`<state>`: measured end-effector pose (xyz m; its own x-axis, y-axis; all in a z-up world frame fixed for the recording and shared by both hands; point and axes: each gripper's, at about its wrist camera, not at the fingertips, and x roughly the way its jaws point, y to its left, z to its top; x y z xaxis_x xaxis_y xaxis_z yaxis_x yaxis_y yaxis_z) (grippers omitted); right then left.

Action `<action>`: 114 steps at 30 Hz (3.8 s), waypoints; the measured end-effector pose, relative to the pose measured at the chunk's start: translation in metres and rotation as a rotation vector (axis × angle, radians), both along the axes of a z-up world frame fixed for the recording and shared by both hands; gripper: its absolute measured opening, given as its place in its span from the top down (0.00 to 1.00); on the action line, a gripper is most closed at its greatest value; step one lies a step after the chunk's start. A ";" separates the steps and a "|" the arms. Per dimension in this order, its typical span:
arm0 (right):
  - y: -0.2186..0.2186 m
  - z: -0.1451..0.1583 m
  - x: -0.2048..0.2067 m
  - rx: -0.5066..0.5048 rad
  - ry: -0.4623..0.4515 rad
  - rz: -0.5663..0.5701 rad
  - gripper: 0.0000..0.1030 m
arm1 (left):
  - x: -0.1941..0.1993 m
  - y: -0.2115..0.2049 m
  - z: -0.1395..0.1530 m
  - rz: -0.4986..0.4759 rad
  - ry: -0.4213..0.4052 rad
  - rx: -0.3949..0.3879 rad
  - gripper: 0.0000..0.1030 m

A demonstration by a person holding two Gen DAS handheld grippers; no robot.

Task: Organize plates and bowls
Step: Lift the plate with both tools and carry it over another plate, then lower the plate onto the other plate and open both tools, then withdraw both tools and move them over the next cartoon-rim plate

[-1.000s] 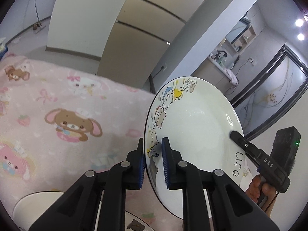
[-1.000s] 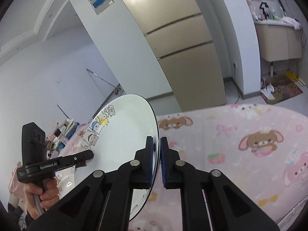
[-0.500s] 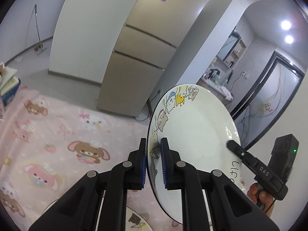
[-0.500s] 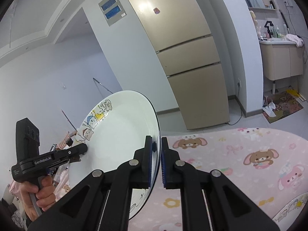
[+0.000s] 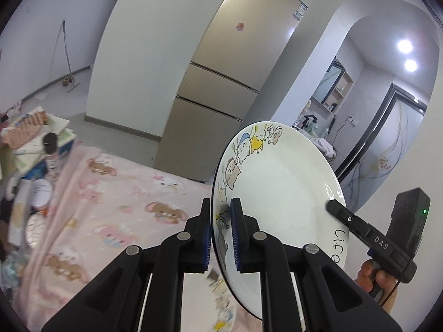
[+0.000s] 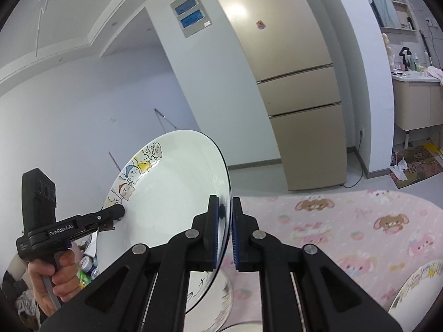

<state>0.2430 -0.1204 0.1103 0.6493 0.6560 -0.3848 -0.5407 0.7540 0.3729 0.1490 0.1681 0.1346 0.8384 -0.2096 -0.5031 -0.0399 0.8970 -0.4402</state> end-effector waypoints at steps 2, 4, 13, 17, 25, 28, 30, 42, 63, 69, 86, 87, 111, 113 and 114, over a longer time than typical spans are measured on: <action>0.006 -0.003 -0.012 -0.001 0.005 0.013 0.92 | -0.015 0.004 0.001 0.009 -0.001 0.001 0.88; 0.011 -0.006 -0.021 -0.004 0.005 0.015 0.92 | -0.030 0.008 -0.003 0.020 -0.001 0.005 0.88; 0.036 -0.036 -0.039 -0.066 0.022 0.064 0.90 | -0.065 0.016 -0.030 0.062 0.021 0.039 0.88; 0.041 -0.055 -0.034 -0.105 0.058 0.089 0.90 | -0.065 0.019 -0.050 0.064 0.046 0.026 0.89; 0.056 -0.080 -0.034 -0.196 0.099 0.116 0.89 | -0.062 0.027 -0.086 0.079 0.092 0.008 0.89; 0.062 -0.090 -0.032 -0.231 0.119 0.122 0.88 | -0.059 0.031 -0.100 0.076 0.109 0.008 0.89; 0.066 -0.097 -0.031 -0.259 0.138 0.129 0.87 | -0.057 0.034 -0.109 0.073 0.125 0.009 0.89; 0.102 -0.130 -0.038 -0.462 0.210 0.191 0.81 | -0.051 0.055 -0.148 0.083 0.183 0.017 0.89; 0.149 -0.158 -0.037 -0.866 0.266 0.306 0.74 | -0.040 0.067 -0.176 0.079 0.248 0.006 0.89; 0.158 -0.157 -0.036 -0.944 0.226 0.320 0.70 | -0.038 0.067 -0.180 0.074 0.257 0.006 0.89; 0.151 -0.130 -0.055 -0.933 0.111 0.364 0.32 | -0.029 0.054 -0.188 0.057 0.288 0.082 0.90; 0.147 -0.126 -0.056 -0.908 0.110 0.364 0.29 | -0.030 0.054 -0.187 0.057 0.288 0.084 0.90; -0.019 -0.025 -0.132 -0.418 -0.266 0.047 0.00 | -0.078 -0.046 -0.073 -0.008 -0.089 0.346 0.00; -0.027 -0.019 -0.140 -0.420 -0.283 0.030 0.00 | -0.084 -0.062 -0.057 -0.040 -0.123 0.350 0.00; -0.031 -0.016 -0.143 -0.416 -0.289 0.024 0.00 | -0.087 -0.069 -0.050 -0.053 -0.140 0.350 0.00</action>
<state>0.0996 -0.1512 0.0939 0.7545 0.5015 -0.4233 -0.5965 0.7930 -0.1238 0.0617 0.0991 0.0847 0.8967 -0.0896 -0.4335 0.0489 0.9933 -0.1043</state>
